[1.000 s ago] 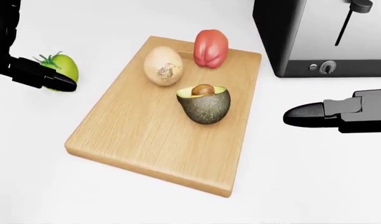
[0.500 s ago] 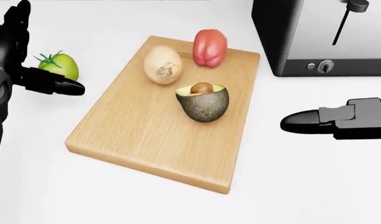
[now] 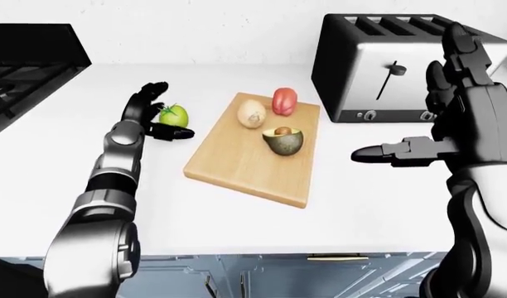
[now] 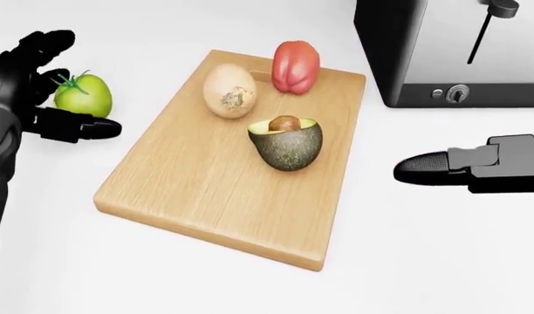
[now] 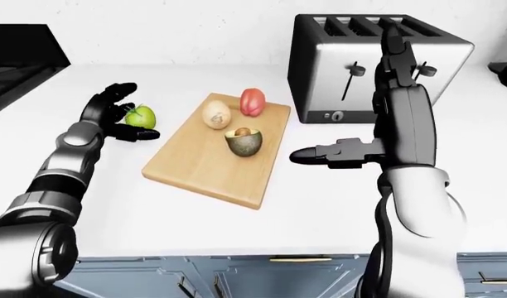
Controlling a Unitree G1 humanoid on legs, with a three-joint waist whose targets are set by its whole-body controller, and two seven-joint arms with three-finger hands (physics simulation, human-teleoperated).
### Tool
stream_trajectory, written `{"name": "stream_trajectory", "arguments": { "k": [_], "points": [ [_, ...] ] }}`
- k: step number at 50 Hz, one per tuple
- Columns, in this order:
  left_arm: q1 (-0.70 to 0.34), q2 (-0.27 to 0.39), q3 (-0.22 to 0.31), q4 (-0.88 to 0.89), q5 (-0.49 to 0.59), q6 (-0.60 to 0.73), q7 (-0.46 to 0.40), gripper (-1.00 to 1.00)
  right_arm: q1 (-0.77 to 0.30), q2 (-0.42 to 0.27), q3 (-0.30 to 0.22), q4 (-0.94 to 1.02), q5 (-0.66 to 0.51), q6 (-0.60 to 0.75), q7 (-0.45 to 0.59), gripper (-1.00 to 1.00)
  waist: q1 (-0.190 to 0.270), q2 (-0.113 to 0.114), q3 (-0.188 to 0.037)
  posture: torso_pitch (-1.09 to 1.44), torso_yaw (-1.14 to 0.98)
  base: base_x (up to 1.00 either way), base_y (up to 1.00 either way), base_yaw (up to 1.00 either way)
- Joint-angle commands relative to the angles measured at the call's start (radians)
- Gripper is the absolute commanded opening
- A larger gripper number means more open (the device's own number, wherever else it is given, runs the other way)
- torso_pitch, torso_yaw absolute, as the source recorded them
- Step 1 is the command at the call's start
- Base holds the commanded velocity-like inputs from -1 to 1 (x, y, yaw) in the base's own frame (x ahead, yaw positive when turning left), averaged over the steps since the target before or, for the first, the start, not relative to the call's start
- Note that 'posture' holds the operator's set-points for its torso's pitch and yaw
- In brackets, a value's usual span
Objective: Place the avocado, onion, tomato and bell pepper on the cutting board.
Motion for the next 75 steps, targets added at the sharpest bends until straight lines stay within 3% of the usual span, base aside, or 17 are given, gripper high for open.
{"name": "stream_trajectory", "arguments": {
  "k": [1, 12, 16, 18, 22, 45, 50, 58, 67, 75],
  "points": [
    [-0.044, 0.012, 0.006, -0.021, -0.002, -0.040, 0.013, 0.47, -0.020, -0.009, -0.009, -0.023, -0.004, -0.027, -0.006, 1.00, 0.000, 0.002, -0.026, 0.00, 0.00, 0.00, 0.00, 0.00],
    [-0.051, 0.000, -0.003, 0.019, 0.017, -0.060, 0.021, 0.36, -0.008, -0.006, -0.010, -0.027, -0.005, -0.031, -0.009, 1.00, -0.001, 0.002, -0.028, 0.00, 0.00, 0.00, 0.00, 0.00],
    [-0.056, -0.003, -0.004, 0.022, 0.021, -0.062, 0.020, 0.20, -0.009, -0.006, -0.010, -0.029, -0.005, -0.029, -0.009, 1.00, -0.001, 0.003, -0.028, 0.00, 0.00, 0.00, 0.00, 0.00],
    [-0.055, -0.005, -0.005, 0.024, 0.025, -0.063, 0.018, -0.03, -0.010, -0.007, -0.010, -0.027, -0.005, -0.030, -0.009, 1.00, -0.001, 0.003, -0.029, 0.00, 0.00, 0.00, 0.00, 0.00],
    [-0.054, -0.009, -0.006, 0.024, 0.029, -0.065, 0.012, -0.16, -0.020, -0.012, -0.011, -0.029, -0.005, -0.019, -0.006, 1.00, -0.001, 0.003, -0.029, 0.00, 0.00, 0.00, 0.00, 0.00],
    [-0.055, 0.007, -0.012, -0.068, 0.056, -0.025, -0.026, -0.58, -0.028, -0.011, -0.003, -0.031, -0.005, -0.014, -0.009, 1.00, -0.004, 0.004, -0.027, 0.00, 0.00, 0.00, 0.00, 0.00],
    [-0.034, 0.003, -0.017, -0.208, 0.071, 0.045, -0.057, -0.61, -0.016, -0.008, -0.005, -0.032, -0.006, -0.022, -0.008, 1.00, -0.004, 0.004, -0.025, 0.00, 0.00, 0.00, 0.00, 0.00],
    [0.102, -0.039, -0.013, -0.684, 0.109, 0.285, -0.166, -0.63, -0.005, 0.002, -0.005, -0.023, -0.001, -0.041, -0.015, 1.00, -0.006, 0.003, -0.017, 0.00, 0.00, 0.00, 0.00, 0.00],
    [0.219, -0.105, -0.023, -1.074, 0.164, 0.490, -0.264, -0.69, -0.027, 0.002, 0.000, -0.002, 0.004, -0.048, -0.023, 1.00, -0.005, 0.004, -0.012, 0.00, 0.00, 0.00, 0.00, 0.00],
    [0.302, -0.162, -0.040, -1.243, 0.195, 0.566, -0.306, -0.72, -0.008, 0.011, -0.002, -0.001, 0.014, -0.067, -0.031, 1.00, -0.002, -0.001, -0.009, 0.00, 0.00, 0.00, 0.00, 0.00]
  ]
}}
